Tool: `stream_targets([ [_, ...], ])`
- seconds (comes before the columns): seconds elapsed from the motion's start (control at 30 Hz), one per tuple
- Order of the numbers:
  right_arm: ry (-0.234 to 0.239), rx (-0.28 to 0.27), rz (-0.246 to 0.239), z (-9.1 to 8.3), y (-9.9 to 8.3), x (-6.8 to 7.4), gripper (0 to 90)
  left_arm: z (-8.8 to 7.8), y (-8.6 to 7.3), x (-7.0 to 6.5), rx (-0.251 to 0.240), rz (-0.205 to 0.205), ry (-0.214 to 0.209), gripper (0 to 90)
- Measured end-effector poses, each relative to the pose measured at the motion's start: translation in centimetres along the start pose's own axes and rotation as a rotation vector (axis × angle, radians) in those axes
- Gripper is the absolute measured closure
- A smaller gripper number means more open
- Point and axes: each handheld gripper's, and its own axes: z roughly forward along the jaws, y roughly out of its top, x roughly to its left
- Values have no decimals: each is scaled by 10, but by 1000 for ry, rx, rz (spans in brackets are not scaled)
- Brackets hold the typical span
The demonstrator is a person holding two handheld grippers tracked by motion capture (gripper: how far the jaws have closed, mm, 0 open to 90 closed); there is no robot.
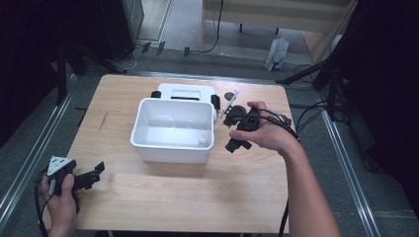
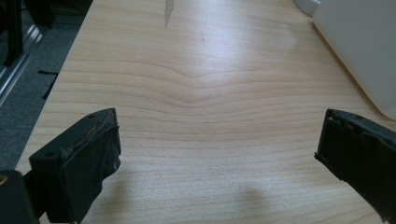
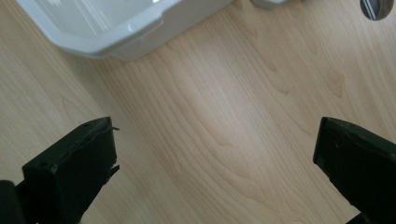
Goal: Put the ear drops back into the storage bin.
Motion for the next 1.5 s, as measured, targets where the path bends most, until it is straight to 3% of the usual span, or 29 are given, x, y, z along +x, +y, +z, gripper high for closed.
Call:
stream_targets([
  [0.67,-2,-9,96,12,-68,-6,0,0,0,0,0,3,-1,4],
  [1.13,11,-40,199,37,-125,-6,0,-1,0,-1,0,7,2,4],
  [1.47,-45,-89,293,55,-172,-3,0,-1,-1,0,-1,7,-1,4],
  [1.5,-73,-113,316,59,-181,-3,0,-1,-1,0,-1,8,-1,3],
])
